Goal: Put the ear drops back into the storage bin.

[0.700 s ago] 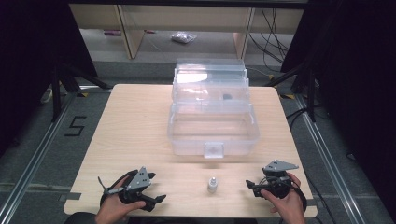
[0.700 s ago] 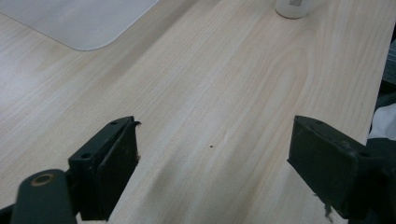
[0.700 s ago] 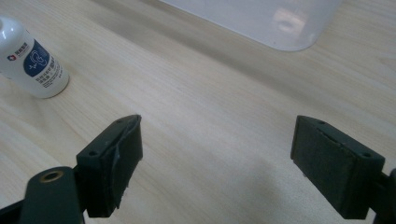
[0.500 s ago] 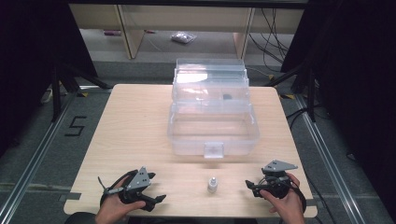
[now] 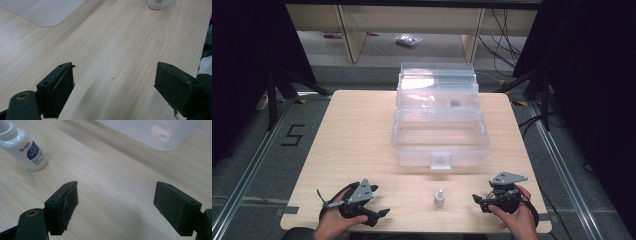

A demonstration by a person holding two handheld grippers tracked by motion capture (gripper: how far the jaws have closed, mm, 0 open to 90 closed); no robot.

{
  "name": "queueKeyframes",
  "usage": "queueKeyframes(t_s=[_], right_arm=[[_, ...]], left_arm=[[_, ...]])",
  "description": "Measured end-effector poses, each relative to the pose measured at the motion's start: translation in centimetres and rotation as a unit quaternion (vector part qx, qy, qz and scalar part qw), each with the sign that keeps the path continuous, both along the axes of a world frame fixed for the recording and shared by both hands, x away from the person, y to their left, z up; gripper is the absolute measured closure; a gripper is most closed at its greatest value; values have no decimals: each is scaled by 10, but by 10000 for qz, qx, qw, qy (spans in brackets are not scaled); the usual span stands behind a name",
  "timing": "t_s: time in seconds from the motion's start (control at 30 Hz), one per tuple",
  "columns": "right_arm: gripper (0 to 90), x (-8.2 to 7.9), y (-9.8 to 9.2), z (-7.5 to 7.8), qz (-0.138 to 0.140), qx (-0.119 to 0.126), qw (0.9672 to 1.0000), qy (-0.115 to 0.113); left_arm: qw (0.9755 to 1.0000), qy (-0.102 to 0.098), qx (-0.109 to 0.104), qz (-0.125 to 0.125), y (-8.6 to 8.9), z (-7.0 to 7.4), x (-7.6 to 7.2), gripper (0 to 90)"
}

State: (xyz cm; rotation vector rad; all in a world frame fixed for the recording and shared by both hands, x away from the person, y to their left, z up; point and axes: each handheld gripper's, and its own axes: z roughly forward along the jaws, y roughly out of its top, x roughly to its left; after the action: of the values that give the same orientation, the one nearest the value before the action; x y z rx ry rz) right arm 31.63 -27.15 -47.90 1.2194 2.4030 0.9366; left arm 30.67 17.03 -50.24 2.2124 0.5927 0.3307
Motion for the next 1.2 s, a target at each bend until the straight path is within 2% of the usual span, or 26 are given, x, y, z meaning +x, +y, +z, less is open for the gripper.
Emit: queueKeyframes(t_s=[0.1, 0.13, 0.2, 0.23, 0.33, 0.37, 0.4, 0.43, 0.47, 0.5, 0.53, 0.57, 0.6, 0.63, 0.67, 0.7, 0.87, 0.93, 1.03, 1.07, 1.13, 1.2], right_arm=[[211, -2, 3, 2, 0, -9, 10000, 66], [214, -2, 3, 3, 81, -67, 9999, 40], [215, -2, 5, 3, 123, -56, 9999, 30], [216, -3, 6, 4, 115, -61, 9999, 68], [219, -4, 10, 6, 190, -101, 9997, 131], [219, -4, 11, 6, 275, -137, 9995, 53], [220, -3, 12, 3, 326, -98, 9992, -203], [220, -6, 14, 8, 320, -166, 9993, 125], [222, -5, 14, 9, 434, -191, 9989, 24], [225, -8, 17, 11, 371, -167, 9990, 176], [231, -8, 18, 10, 417, -173, 9990, 7], [232, -7, 19, 12, 515, -200, 9985, -61], [233, -9, 20, 14, 543, -223, 9982, 101], [237, -9, 21, 15, 646, -263, 9976, 20], [240, -10, 24, 15, 627, -251, 9977, -31], [240, -11, 26, 17, 694, -284, 9972, 68], [248, -14, 37, 18, 899, -396, 9951, 106], [249, -15, 42, 20, 957, -448, 9942, 206], [251, -16, 49, 20, 1043, -527, 9930, 183], [252, -16, 50, 22, 1093, -565, 9920, 282], [254, -16, 54, 21, 1141, -620, 9912, 242], [257, -14, 57, 23, 1287, -738, 9886, 252]], left_arm=[[9999, 28, -108, 55, -1, -1, -1, 152], [10000, 15, -57, 48, -1, -1, -1, 152], [9999, 20, -91, 47, -1, -1, -1, 152], [10000, 22, -4, -2, 0, 0, 0, 152], [10000, 15, 11, -1, 0, 0, 0, 152], [10000, 7, 3, 8, 0, 0, 0, 152], [10000, 17, 7, 2, 0, 0, 0, 152], [10000, 18, 11, 47, 0, 0, 0, 152], [10000, 65, 21, 63, 0, 0, -1, 152], [10000, 39, 20, 65, 0, 0, -1, 152], [10000, 41, -3, 69, 0, -1, -1, 152], [10000, 14, 39, 11, 0, 0, 0, 152], [10000, 18, 39, 15, 0, 0, 0, 152], [10000, 45, 17, 78, 0, 0, -1, 152], [10000, 37, 3, 68, 0, -1, 0, 152], [10000, 45, 26, 70, 0, 0, -1, 152], [10000, 47, -4, 70, 0, -1, 0, 151], [10000, 46, 0, 72, 0, -1, 0, 152], [10000, 33, 10, 55, 0, -1, 0, 152], [10000, 16, 22, 36, 0, -1, 0, 151], [10000, 13, 22, 38, 0, -1, 0, 152], [10000, 15, 6, 27, 0, -1, 1, 152]])
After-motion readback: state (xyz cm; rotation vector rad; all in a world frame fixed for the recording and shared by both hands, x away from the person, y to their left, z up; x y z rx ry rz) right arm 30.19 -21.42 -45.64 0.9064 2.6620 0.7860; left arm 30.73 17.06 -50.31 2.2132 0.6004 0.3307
